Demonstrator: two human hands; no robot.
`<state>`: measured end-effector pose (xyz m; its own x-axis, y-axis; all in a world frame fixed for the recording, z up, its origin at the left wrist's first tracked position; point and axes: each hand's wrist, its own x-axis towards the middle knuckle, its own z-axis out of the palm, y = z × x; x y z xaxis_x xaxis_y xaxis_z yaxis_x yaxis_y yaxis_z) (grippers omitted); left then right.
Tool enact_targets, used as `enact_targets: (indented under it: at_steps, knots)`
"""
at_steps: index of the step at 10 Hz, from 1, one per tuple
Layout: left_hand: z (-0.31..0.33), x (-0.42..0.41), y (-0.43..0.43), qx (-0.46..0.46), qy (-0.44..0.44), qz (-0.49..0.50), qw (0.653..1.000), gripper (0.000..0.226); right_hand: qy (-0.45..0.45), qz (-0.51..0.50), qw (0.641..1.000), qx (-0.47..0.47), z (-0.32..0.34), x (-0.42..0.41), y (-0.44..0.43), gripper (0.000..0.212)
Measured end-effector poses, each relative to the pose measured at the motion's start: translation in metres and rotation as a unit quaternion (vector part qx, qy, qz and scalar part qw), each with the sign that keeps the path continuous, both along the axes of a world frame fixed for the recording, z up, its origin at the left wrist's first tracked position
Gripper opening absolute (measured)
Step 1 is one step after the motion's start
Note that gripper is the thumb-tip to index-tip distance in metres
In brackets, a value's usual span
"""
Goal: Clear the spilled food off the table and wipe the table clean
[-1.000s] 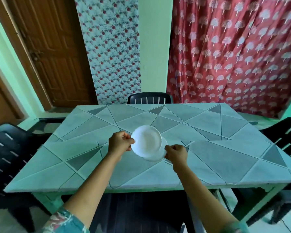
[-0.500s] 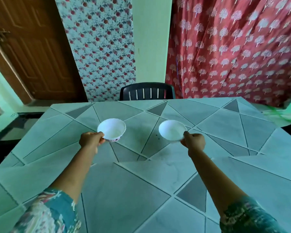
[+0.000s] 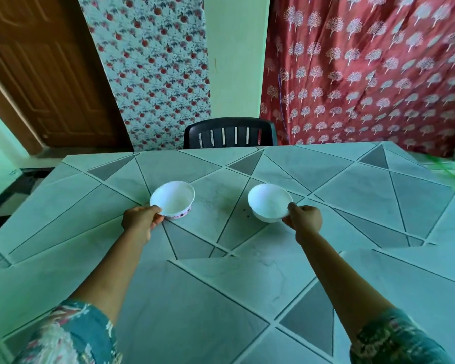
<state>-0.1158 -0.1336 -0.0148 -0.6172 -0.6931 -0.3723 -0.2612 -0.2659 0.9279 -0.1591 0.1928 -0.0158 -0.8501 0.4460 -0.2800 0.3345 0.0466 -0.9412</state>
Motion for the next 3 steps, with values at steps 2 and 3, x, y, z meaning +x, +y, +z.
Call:
enact_targets:
  at_steps: [2, 3]
  knots:
    - [0.003, 0.015, 0.005, -0.002, 0.017, -0.029, 0.999, 0.025, 0.025, 0.005, 1.000, -0.009, -0.002, 0.013, 0.002, 0.024]
    - [0.003, 0.037, 0.019, -0.138, -0.019, -0.030, 0.990, 0.017, 0.051, 0.019, 0.997, 0.058, -0.004, 0.035, 0.006, 0.016]
